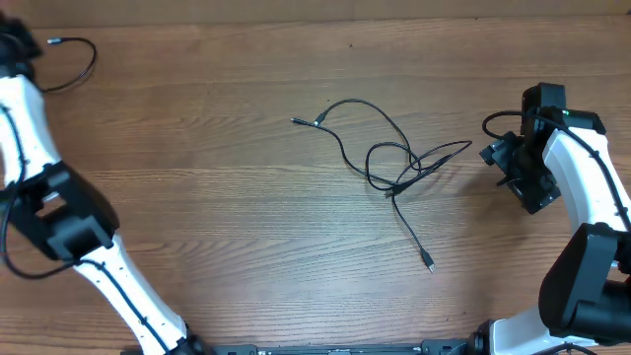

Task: Untangle cables
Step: 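Carry the cable to the far left and drop it on the table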

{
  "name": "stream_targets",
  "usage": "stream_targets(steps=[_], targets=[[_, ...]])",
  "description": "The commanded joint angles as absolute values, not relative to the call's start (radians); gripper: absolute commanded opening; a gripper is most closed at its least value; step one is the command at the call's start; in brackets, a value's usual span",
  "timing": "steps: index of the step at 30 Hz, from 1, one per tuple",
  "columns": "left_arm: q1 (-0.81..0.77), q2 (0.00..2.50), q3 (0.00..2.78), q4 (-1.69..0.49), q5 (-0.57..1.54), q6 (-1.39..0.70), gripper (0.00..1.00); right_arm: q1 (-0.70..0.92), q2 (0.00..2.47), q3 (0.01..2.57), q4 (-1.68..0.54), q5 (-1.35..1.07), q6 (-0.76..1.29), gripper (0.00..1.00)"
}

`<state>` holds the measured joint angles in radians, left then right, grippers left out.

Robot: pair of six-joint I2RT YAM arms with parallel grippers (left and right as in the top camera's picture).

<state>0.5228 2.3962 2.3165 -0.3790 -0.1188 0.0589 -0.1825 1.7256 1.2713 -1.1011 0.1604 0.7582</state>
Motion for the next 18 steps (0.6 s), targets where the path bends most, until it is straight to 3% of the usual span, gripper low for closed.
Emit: stream_targets(steps=[1,6,7,8,9,10,11,18], targets=[[0.426,2.418,2.331,-0.471,-0.025,0.042,0.04,-0.18,1.725,1.271,-1.101,0.163,0.755,1.0],[0.371,2.437,2.331,-0.595,-0.025,-0.015,0.04,-0.18,1.725,1.271,-1.101,0.163,0.755,1.0],[0.363,2.434,2.332,-0.604,-0.025,-0.014,0.12,-0.18,1.725,1.271,-1.101,0.163,0.755,1.0],[0.355,2.429,2.333,-0.611,-0.026,-0.014,0.27,-0.18,1.725,1.271,-1.101,0.163,0.755,1.0],[0.346,2.42,2.333,-0.621,-0.025,-0.014,0.71,-0.18,1.725,1.271,-1.101,0.163,0.755,1.0],[0.343,2.413,2.333,-0.626,-0.025,-0.015,0.96,-0.18,1.725,1.271,-1.101,0.163,0.755,1.0],[0.339,2.402,2.334,-0.633,-0.024,-0.015,1.0,-0.18,1.725,1.271,-1.101,0.163,0.755,1.0],[0.313,2.245,2.334,-0.73,-0.025,-0.028,1.0,-0.18,1.725,1.271,-1.101,0.163,0.755,1.0]])
